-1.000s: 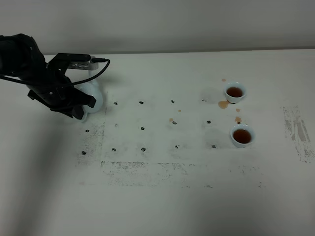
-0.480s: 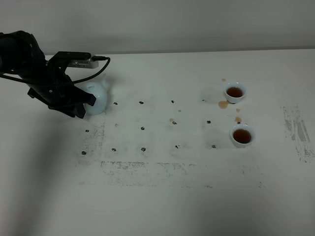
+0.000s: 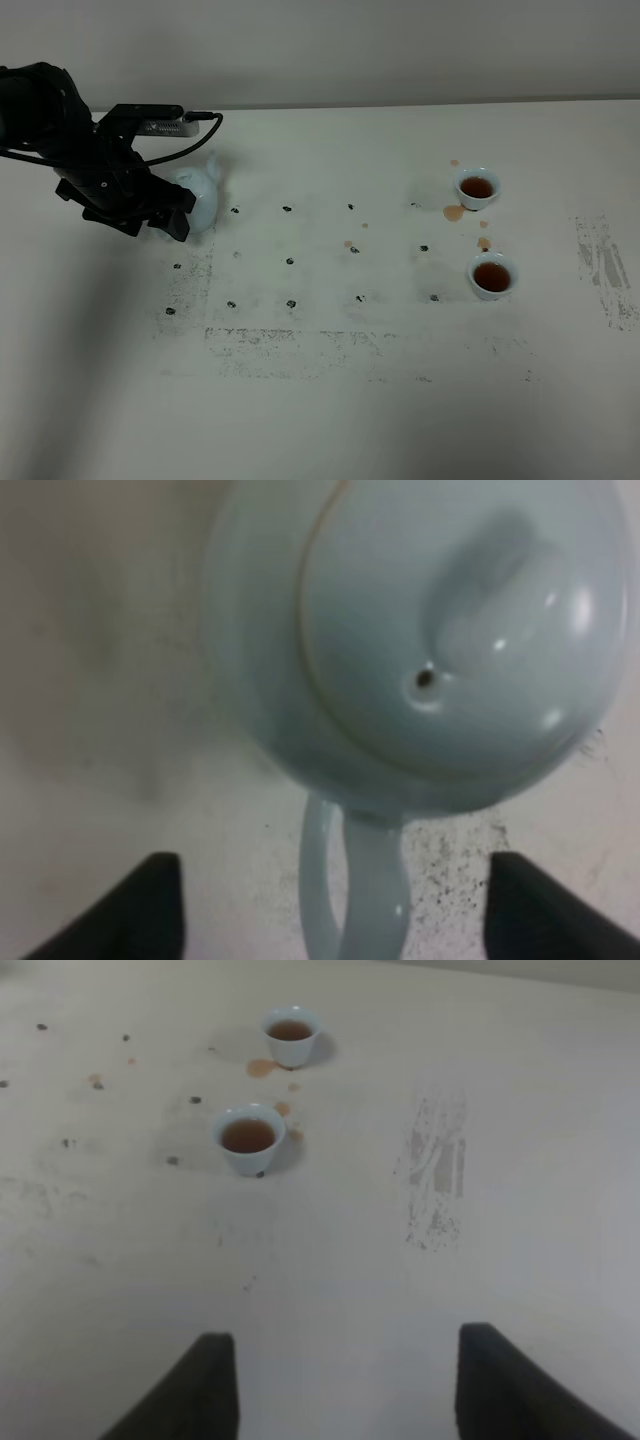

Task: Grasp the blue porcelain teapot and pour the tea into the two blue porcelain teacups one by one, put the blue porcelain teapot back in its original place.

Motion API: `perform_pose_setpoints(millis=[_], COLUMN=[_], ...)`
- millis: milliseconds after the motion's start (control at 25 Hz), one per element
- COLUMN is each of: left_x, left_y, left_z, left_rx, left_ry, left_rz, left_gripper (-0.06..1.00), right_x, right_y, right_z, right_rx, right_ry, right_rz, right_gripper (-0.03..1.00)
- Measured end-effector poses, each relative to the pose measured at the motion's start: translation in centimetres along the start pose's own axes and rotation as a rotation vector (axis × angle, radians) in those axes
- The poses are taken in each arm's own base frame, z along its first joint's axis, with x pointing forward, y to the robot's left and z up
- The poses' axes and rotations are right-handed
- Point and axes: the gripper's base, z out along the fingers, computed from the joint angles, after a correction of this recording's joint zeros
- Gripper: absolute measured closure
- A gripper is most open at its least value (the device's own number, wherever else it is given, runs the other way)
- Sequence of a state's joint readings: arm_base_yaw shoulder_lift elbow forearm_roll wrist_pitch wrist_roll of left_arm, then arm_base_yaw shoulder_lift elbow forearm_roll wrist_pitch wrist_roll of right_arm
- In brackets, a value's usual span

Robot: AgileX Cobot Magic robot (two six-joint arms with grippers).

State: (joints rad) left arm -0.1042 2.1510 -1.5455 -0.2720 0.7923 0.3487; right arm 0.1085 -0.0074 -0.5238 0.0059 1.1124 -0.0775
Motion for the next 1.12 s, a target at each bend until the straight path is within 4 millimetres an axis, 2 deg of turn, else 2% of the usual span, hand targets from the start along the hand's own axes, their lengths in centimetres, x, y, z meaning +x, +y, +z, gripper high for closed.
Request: perform_pose_setpoints(millis=[120, 320, 640, 920, 1000, 1120], left_x=[0.0, -0.2, -2.4, -4.4, -4.7, -4.4], left_y=[0.0, -0.3, -1.1, -1.1, -0.5, 1.8], left_z=[0.0, -0.9, -5.1, -8.9, -9.5, -10.3], left_rx=[0.0, 0.02, 0.049, -0.002, -0.024, -0.06], left_ry=[0.001, 0.039, 0.052, -0.037, -0.057, -0.069], left_rz=[-0.015, -0.029, -0.02, -0.029, -0.047, -0.11], left_gripper=[0.25, 0.21, 0.2, 0.2, 0.2, 0.2], right_x=[0.0, 0.0, 0.0, 0.0, 0.0, 0.0], right_y=[0.0, 0.0, 0.0, 0.0, 0.0, 0.0], right_z=[0.0, 0.0, 0.0, 0.0, 0.0, 0.0], right_rx=[0.0, 0.0, 0.0, 0.0, 0.0, 0.0], right_ry=[0.0, 0.0, 0.0, 0.0, 0.0, 0.0], right_rz=[0.0, 0.0, 0.0, 0.0, 0.0, 0.0], right_gripper=[0.5, 0.5, 0.5, 0.5, 0.5, 0.5])
